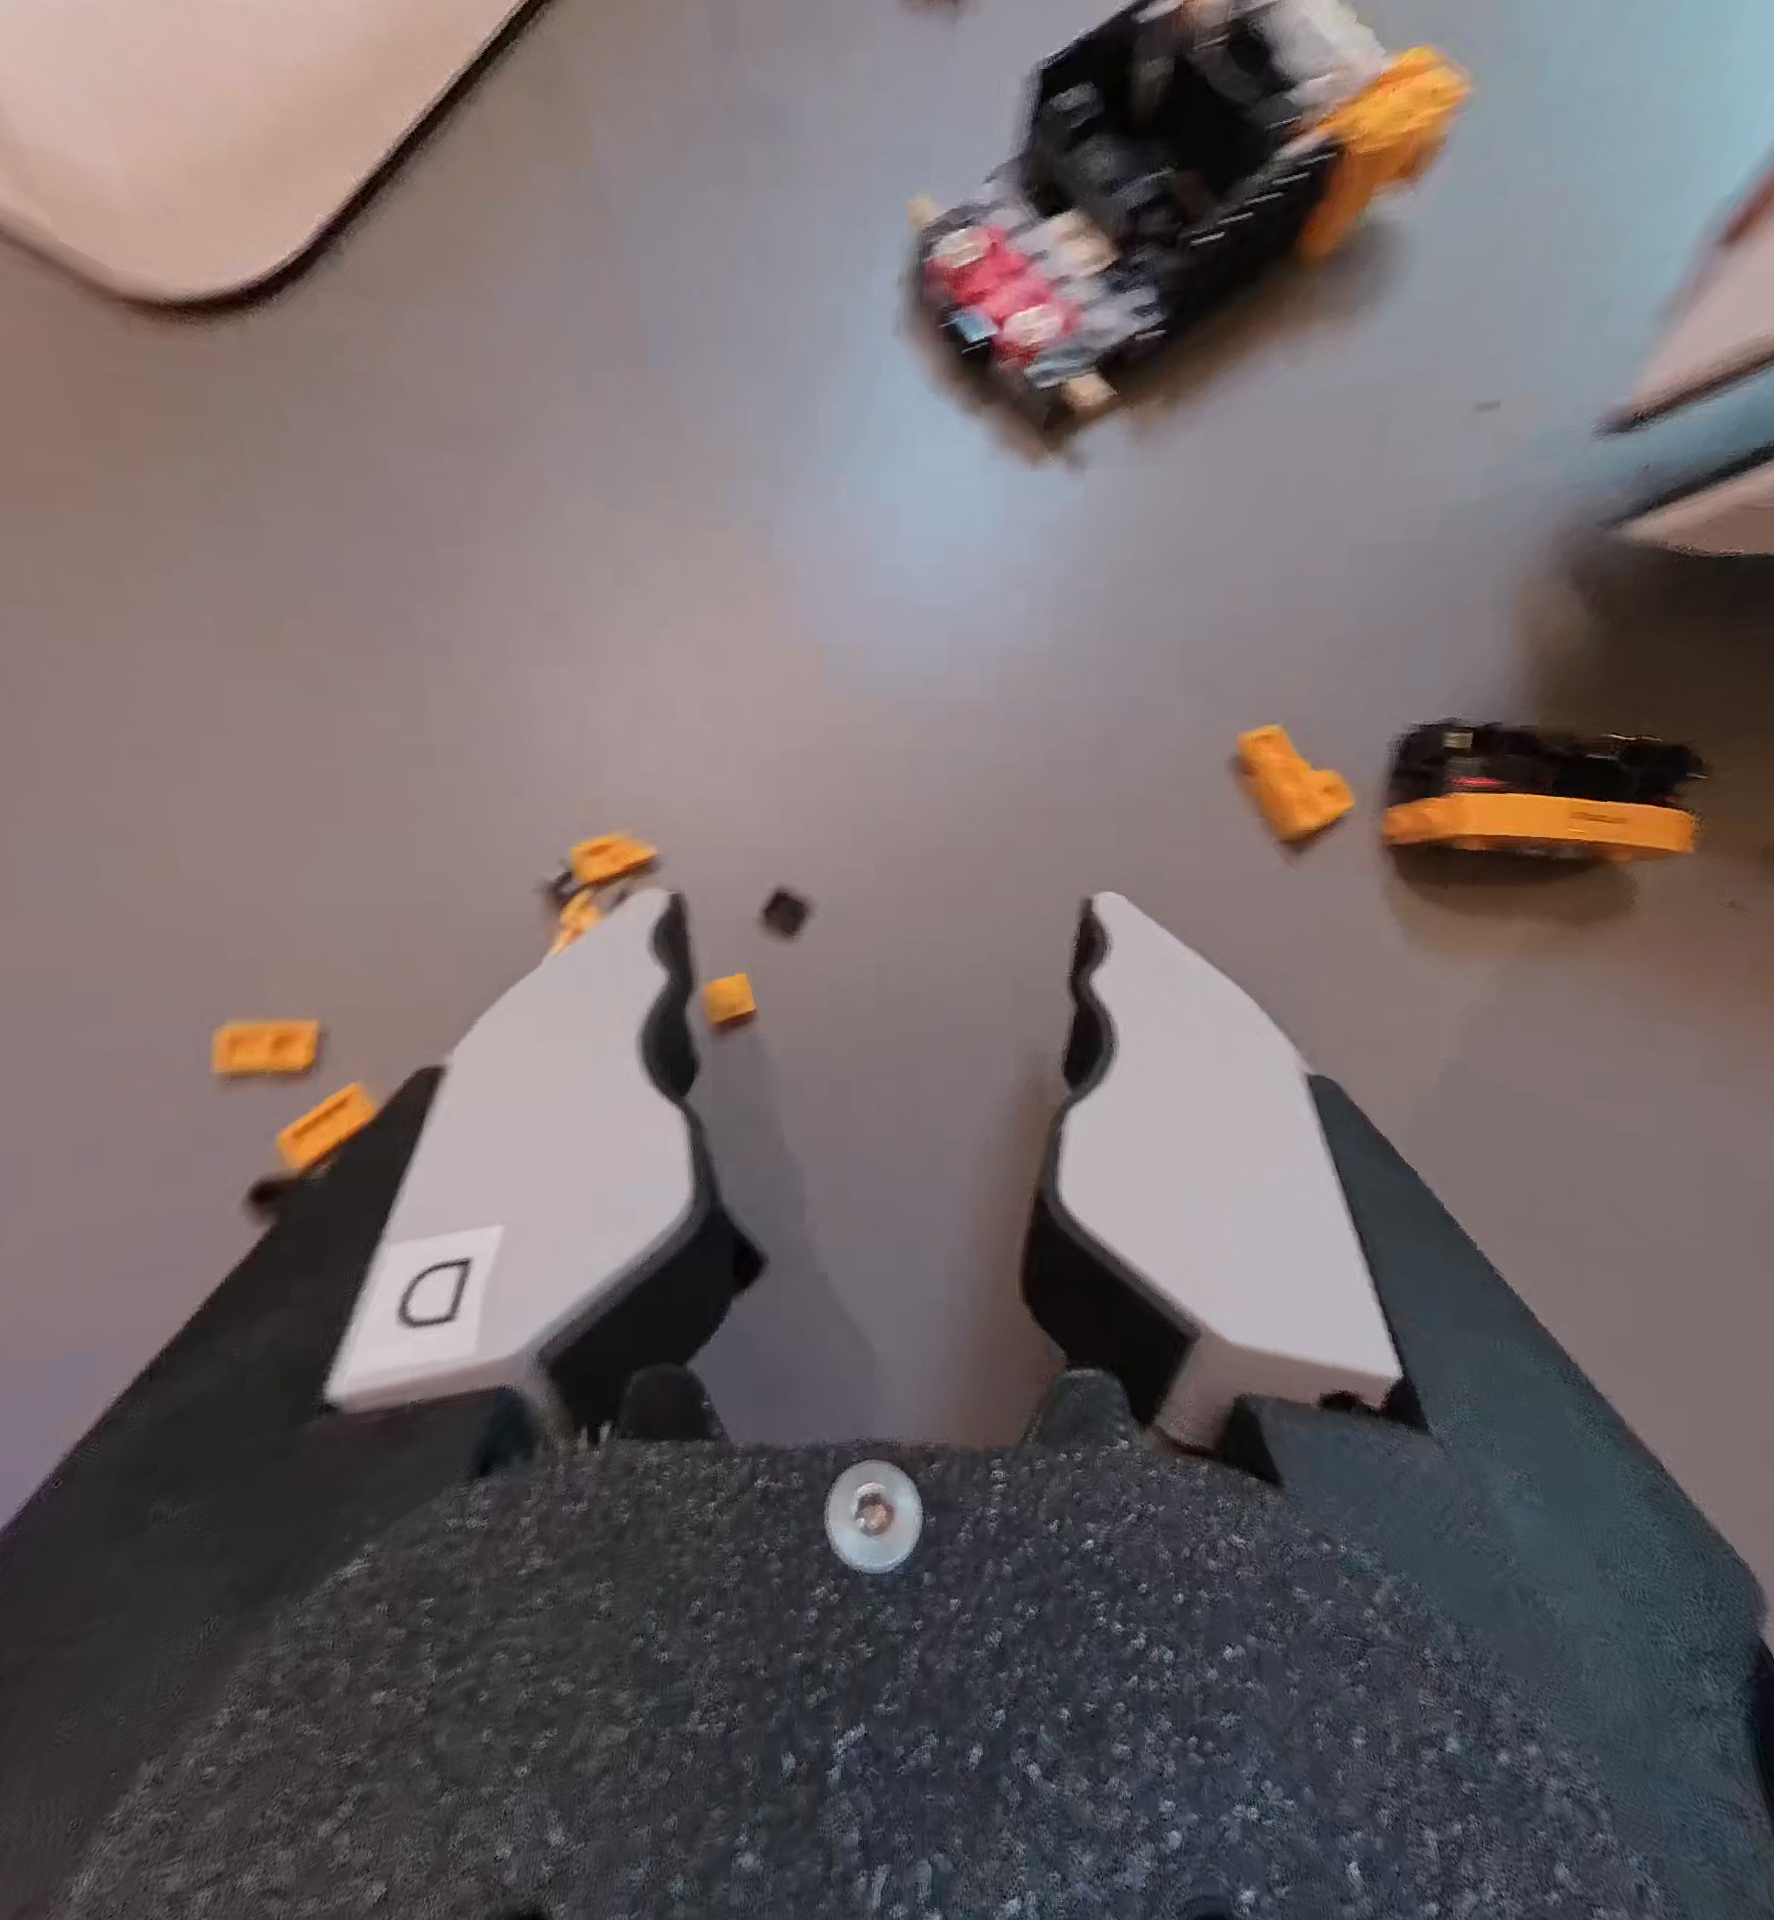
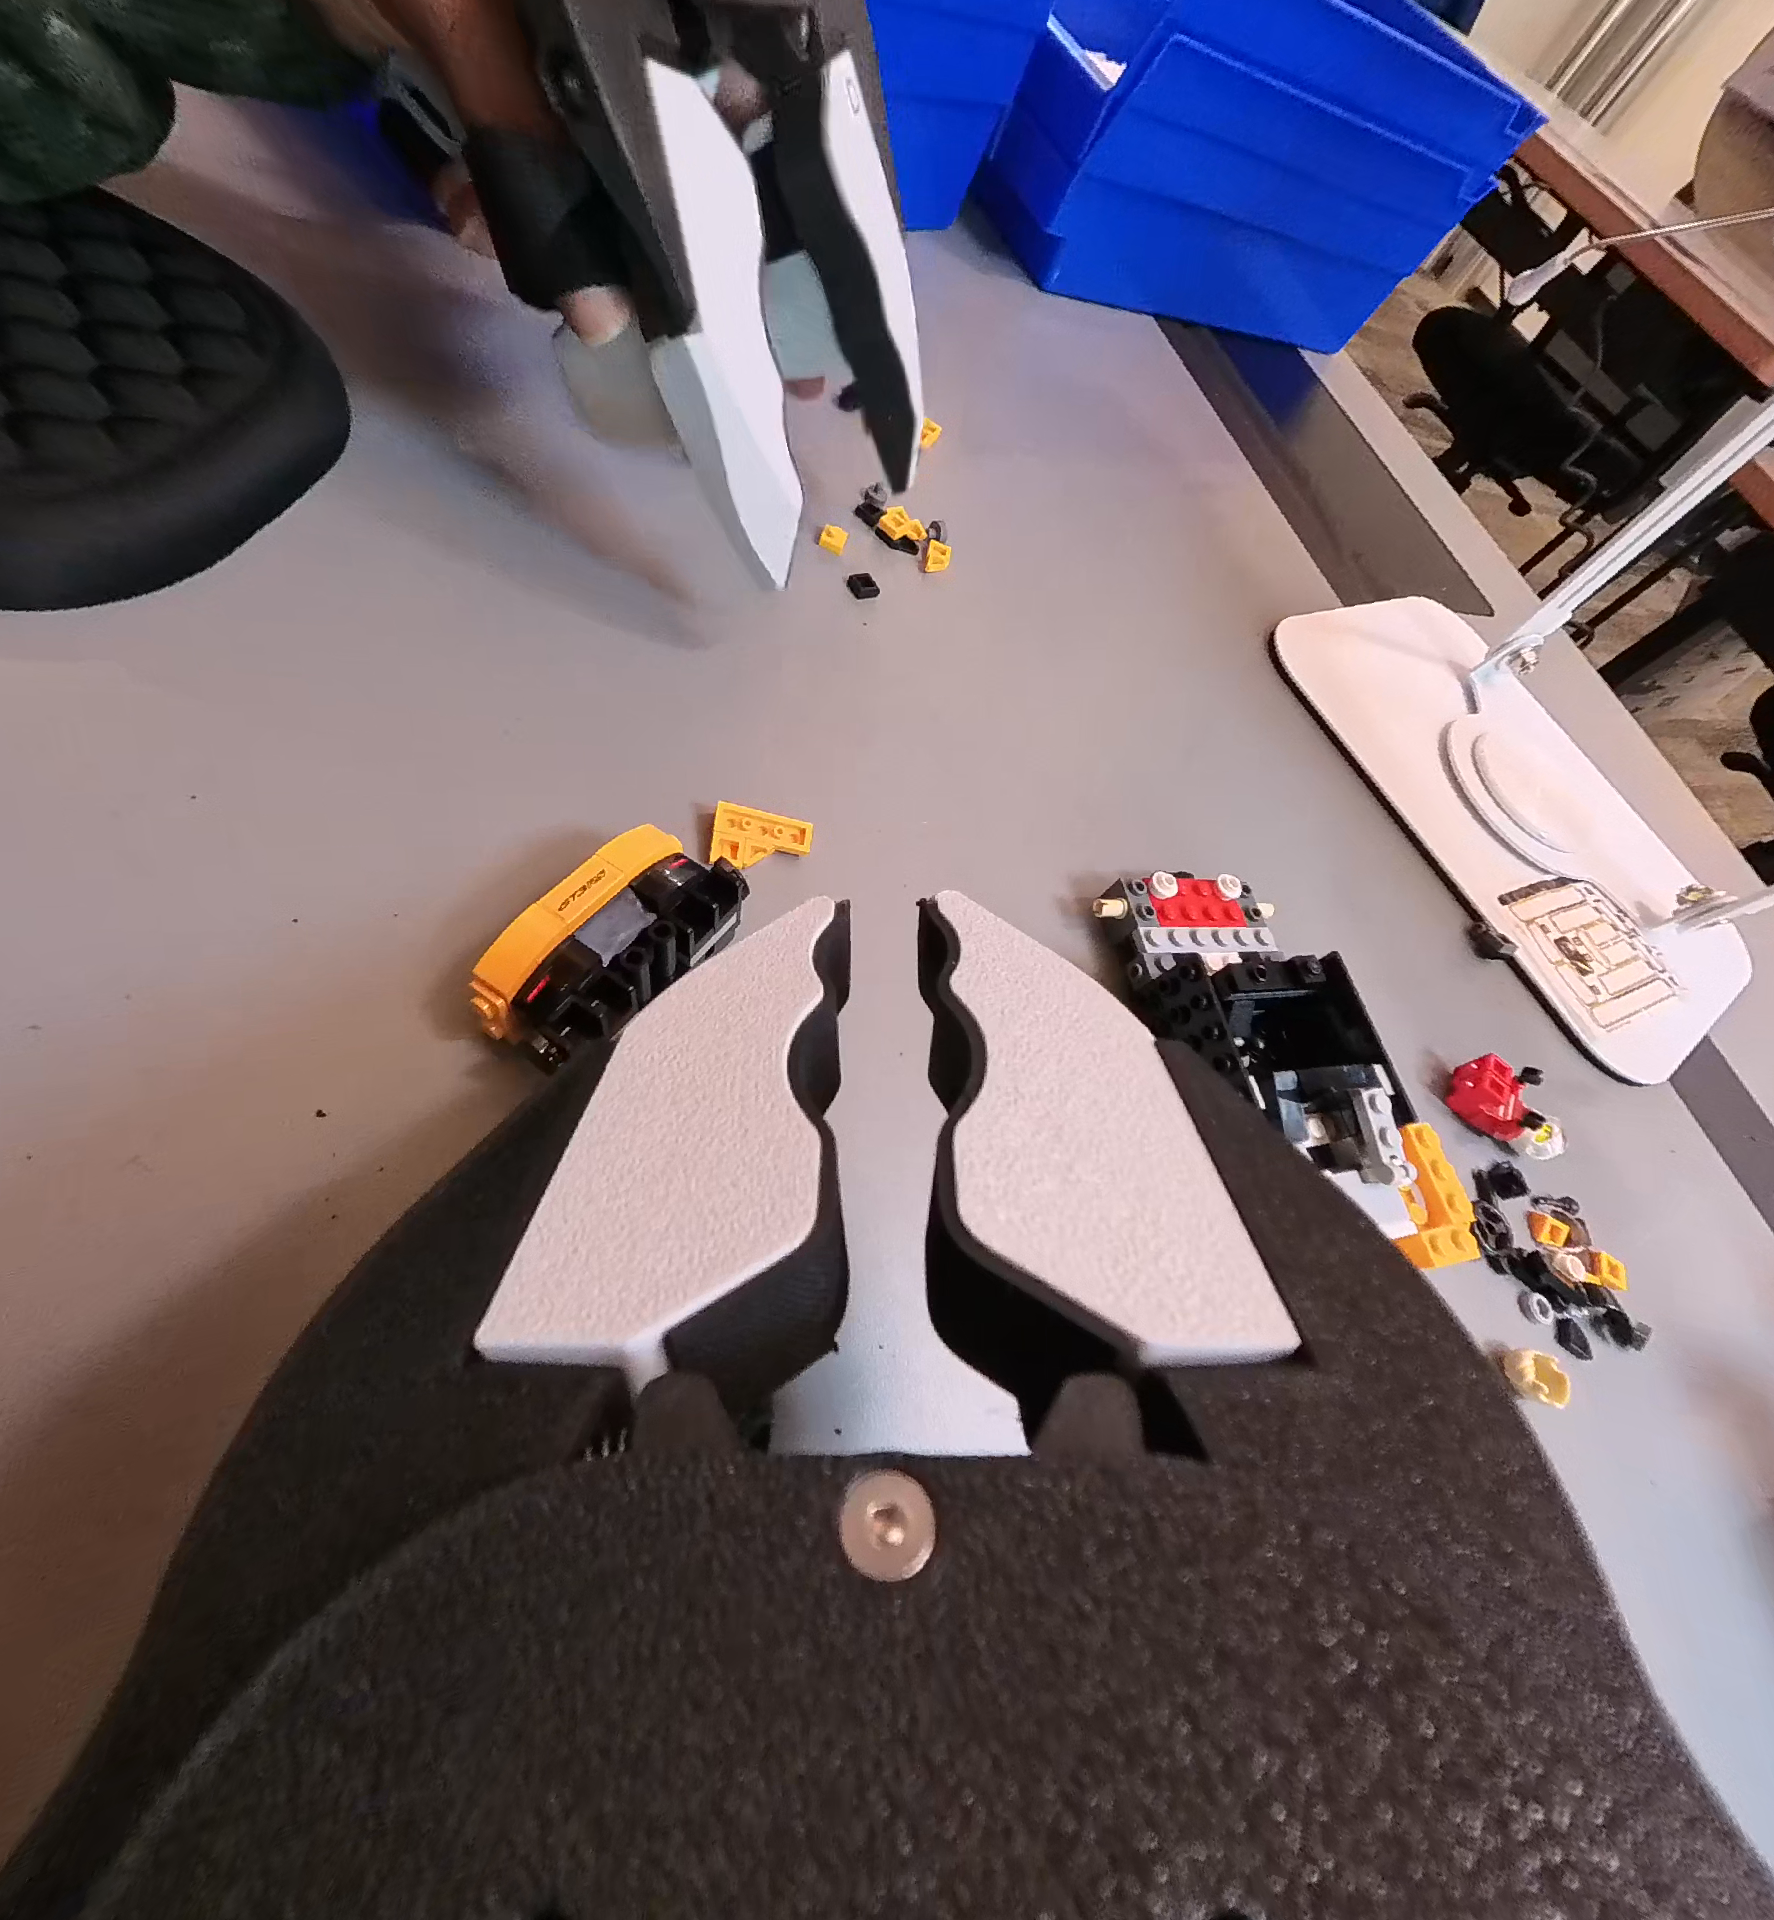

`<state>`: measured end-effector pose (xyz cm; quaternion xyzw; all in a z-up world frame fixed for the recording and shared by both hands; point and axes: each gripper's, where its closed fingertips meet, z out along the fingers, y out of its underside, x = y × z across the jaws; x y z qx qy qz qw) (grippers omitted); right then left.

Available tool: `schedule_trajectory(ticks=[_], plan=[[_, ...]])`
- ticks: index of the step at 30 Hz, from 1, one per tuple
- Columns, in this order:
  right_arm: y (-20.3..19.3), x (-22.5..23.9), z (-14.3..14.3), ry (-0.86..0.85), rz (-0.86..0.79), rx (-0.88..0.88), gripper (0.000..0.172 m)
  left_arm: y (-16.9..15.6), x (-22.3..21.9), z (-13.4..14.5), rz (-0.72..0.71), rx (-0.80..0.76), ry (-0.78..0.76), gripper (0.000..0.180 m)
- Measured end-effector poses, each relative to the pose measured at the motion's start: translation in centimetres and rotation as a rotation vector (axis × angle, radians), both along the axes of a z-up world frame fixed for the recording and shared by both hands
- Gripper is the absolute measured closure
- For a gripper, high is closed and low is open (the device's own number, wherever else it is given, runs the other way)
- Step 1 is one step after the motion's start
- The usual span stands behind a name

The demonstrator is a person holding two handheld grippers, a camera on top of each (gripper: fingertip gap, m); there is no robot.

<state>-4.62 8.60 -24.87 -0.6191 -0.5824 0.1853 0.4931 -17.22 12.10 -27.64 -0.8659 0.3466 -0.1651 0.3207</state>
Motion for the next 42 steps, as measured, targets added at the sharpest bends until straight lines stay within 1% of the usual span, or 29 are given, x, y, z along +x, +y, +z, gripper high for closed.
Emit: schedule_trajectory(ticks=[1, 2, 4, 7, 9, 10, 14, 16, 18, 20, 23, 26, 28, 29, 30, 32, 33, 35, 38, 40, 41, 42], plan=[[0.0, 0.0, 0.0, 0.000, 0.000, 0.000, 0.159, -0.7, 1.1, 0.4, -0.063, 0.003, -0.035, 0.125], [0.0, 0.0, 0.0, -0.001, -0.001, -0.001, 0.159, -1.4, 2.3, 0.8, -0.117, 0.004, -0.071, 0.133], [0.0, 0.0, -0.1, -0.002, -0.001, -0.004, 0.160, -2.3, 4.4, 0.9, -0.180, -0.013, -0.117, 0.138], [0.0, 0.0, -0.1, -0.006, 0.001, -0.001, 0.160, -4.1, 6.9, -0.5, -0.275, -0.081, -0.111, 0.142], [0.0, 0.0, 0.0, -0.006, 0.000, 0.002, 0.160, -4.6, 7.8, -1.7, -0.300, -0.102, -0.069, 0.143], [0.0, 0.0, 0.0, -0.007, 0.000, 0.002, 0.160, -4.5, 8.1, -2.0, -0.300, -0.083, -0.045, 0.146], [0.0, 0.1, 0.0, -0.009, 0.001, 0.004, 0.160, -4.0, 8.8, -2.2, -0.303, -0.022, 0.007, 0.159], [-0.1, 0.1, 0.0, -0.012, 0.003, 0.005, 0.160, -3.9, 8.8, -2.2, -0.300, -0.010, 0.021, 0.160], [-0.1, 0.2, 0.0, -0.008, 0.004, -0.001, 0.160, -3.4, 8.4, -1.8, -0.291, 0.044, 0.038, 0.160], [-0.3, 0.0, 0.3, 0.027, 0.009, -0.054, 0.160, -3.2, 8.7, -0.3, -0.310, 0.133, 0.011, 0.161], [-0.8, -0.4, 1.6, 0.152, 0.026, -0.198, 0.159, -3.7, 10.0, 2.3, -0.405, 0.369, 0.033, 0.160], [-1.1, -0.6, 3.1, 0.281, 0.047, -0.361, 0.156, -5.0, 11.6, 4.0, -0.497, 0.546, 0.059, 0.160], [-1.3, -0.7, 3.2, 0.311, 0.058, -0.426, 0.158, -5.5, 12.3, 4.6, -0.529, 0.630, 0.094, 0.161], [-1.5, -0.7, 3.2, 0.312, 0.071, -0.442, 0.166, -5.6, 12.4, 4.7, -0.537, 0.663, 0.114, 0.161], [-1.7, -0.7, 3.2, 0.317, 0.081, -0.444, 0.167, -5.6, 12.4, 4.6, -0.540, 0.678, 0.143, 0.161], [-1.8, -0.7, 3.4, 0.316, 0.096, -0.428, 0.167, -5.7, 12.4, 4.7, -0.545, 0.696, 0.153, 0.161], [-1.9, -0.7, 3.5, 0.320, 0.106, -0.413, 0.167, -5.8, 12.4, 4.8, -0.545, 0.694, 0.132, 0.161], [-2.2, -0.5, 4.4, 0.340, 0.142, -0.345, 0.169, -5.9, 12.6, 5.5, -0.526, 0.654, 0.019, 0.161], [-3.3, -0.3, 6.4, 0.411, 0.227, -0.234, 0.168, -6.6, 12.7, 7.1, -0.500, 0.477, -0.259, 0.152], [-4.0, -0.2, 7.4, 0.460, 0.277, -0.207, 0.169, -7.5, 13.0, 8.5, -0.516, 0.370, -0.446, 0.154], [-4.3, -0.2, 7.7, 0.482, 0.297, -0.204, 0.169, -7.8, 13.1, 9.1, -0.521, 0.338, -0.509, 0.156], [-4.6, -0.2, 8.0, 0.500, 0.309, -0.204, 0.169, -8.1, 13.2, 9.4, -0.525, 0.322, -0.541, 0.162]])
